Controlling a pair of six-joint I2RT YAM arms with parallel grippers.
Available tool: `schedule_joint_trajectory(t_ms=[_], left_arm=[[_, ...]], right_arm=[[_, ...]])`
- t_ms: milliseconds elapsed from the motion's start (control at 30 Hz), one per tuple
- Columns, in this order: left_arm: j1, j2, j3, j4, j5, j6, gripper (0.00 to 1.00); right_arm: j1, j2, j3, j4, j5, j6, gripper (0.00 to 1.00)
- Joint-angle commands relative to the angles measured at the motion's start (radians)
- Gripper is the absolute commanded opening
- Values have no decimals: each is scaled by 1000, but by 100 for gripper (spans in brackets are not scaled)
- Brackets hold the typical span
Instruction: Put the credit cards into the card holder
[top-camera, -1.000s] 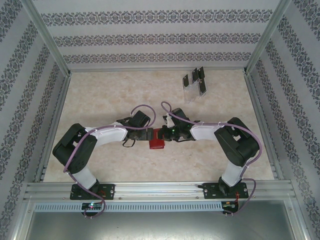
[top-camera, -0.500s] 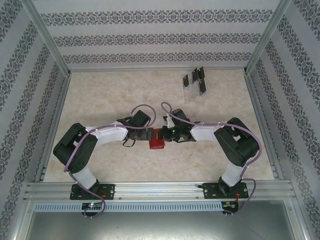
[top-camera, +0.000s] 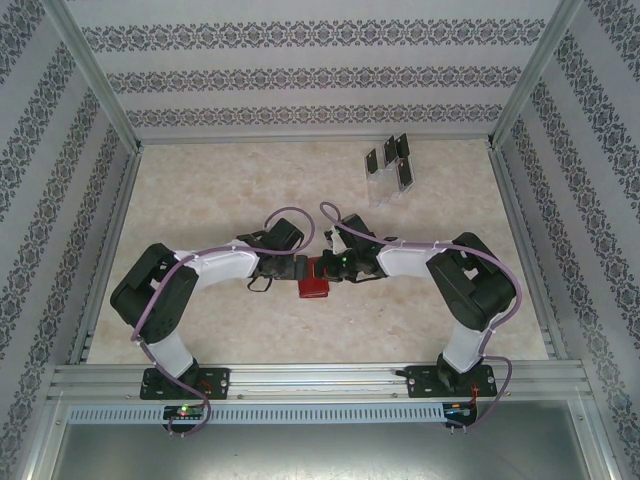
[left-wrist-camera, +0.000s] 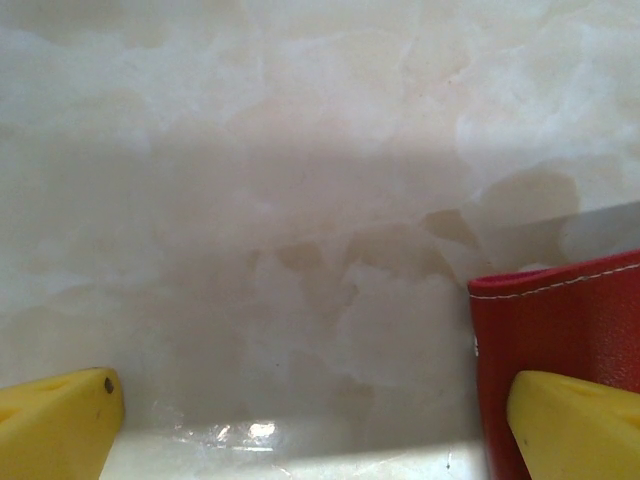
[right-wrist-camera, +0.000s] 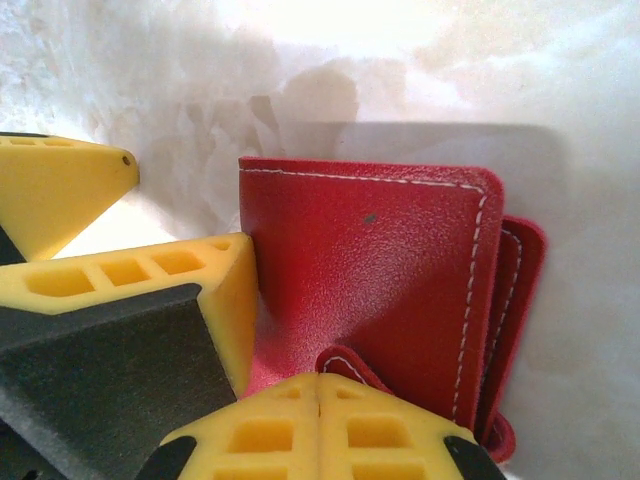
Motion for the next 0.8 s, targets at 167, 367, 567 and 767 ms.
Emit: schedule_joint_trajectory(t_ms=[167,367,567,767], left_arm=[[-18,76,23,41,69,37,100],[2,25,100,2,47,48,100],[44,-168,170,-98,-47,114,100],[152,-449,41,-67,-228,207,100]], right_arm=[[-26,-71,35,-190,55,-25,40],[-60,-254,205,-300,58,-54,74],[-187,-551,171,-410,205,-82,98],[-337,-824,58,-460,568,-205,98]])
